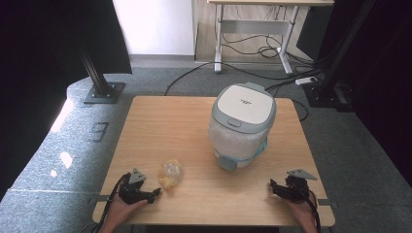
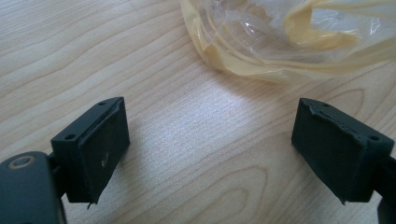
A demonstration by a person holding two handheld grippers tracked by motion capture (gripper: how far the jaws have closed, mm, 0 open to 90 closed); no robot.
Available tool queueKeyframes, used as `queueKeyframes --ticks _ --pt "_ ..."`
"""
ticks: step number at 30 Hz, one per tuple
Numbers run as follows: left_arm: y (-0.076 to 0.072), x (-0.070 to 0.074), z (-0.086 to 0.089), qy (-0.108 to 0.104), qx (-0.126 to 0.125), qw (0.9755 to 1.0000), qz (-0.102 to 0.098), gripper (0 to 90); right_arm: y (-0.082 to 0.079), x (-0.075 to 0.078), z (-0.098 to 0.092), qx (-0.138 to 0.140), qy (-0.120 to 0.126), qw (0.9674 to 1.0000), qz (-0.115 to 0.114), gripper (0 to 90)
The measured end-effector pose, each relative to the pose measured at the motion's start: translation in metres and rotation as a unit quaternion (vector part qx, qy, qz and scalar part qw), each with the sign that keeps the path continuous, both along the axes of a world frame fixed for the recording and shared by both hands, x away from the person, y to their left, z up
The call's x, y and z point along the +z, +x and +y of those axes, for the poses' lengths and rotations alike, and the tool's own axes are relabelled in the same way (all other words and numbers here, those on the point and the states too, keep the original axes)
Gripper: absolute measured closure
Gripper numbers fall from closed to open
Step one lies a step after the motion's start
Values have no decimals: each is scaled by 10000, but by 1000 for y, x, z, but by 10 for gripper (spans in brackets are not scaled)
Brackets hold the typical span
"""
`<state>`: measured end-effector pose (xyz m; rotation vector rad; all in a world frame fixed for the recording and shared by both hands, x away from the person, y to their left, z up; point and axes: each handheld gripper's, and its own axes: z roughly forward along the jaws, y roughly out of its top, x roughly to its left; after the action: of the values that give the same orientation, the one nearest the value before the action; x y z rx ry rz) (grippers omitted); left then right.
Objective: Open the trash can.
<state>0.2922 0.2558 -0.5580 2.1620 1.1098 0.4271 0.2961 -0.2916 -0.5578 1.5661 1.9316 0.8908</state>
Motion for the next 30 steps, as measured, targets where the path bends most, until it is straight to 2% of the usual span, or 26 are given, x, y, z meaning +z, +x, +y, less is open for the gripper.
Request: queueKeyframes --ticks 2,7,8,11,13,14,15,18,21,22,25,26,27,30 --pt "0 0 0 -4 0 10000 0 109 -1 3 -1 33 31 10000 -56 295" --pt "-1 0 0 -2 -3 10000 -3 109 -10 21 -3 265 205 9986 -410 459" --pt "-1 0 0 -2 -3 10000 -3 109 -10 21 -3 265 205 9986 -410 459" --pt "0 0 0 -6 -11 10000 1 108 -16 42 -2 514 375 9956 -681 560" --pt "0 0 0 -5 -11 10000 1 108 -18 52 -1 664 420 9938 -792 615" --pt "0 0 0 -5 -11 10000 1 108 -18 52 -1 664 420 9938 -792 615" --pt "0 0 0 -2 -12 10000 1 109 -21 67 2 829 452 9910 -948 677" --pt "0 0 0 -3 -11 10000 1 108 -24 86 5 993 514 9870 -1151 771" --pt "0 0 0 -7 -9 10000 0 108 -27 109 8 1300 686 9806 -1294 855" --pt "0 0 0 -2 -12 10000 2 108 -27 116 9 1322 701 9796 -1338 882" --pt "0 0 0 -3 -10 10000 0 109 -27 136 12 1505 861 9746 -1420 897" --pt "0 0 0 -3 -10 10000 0 108 -27 136 12 1505 861 9746 -1420 897" --pt "0 0 0 -2 -11 10000 0 109 -26 146 14 1625 904 9715 -1473 897" --pt "-1 0 0 -1 -11 10000 -2 109 -25 160 17 1790 934 9669 -1558 897"
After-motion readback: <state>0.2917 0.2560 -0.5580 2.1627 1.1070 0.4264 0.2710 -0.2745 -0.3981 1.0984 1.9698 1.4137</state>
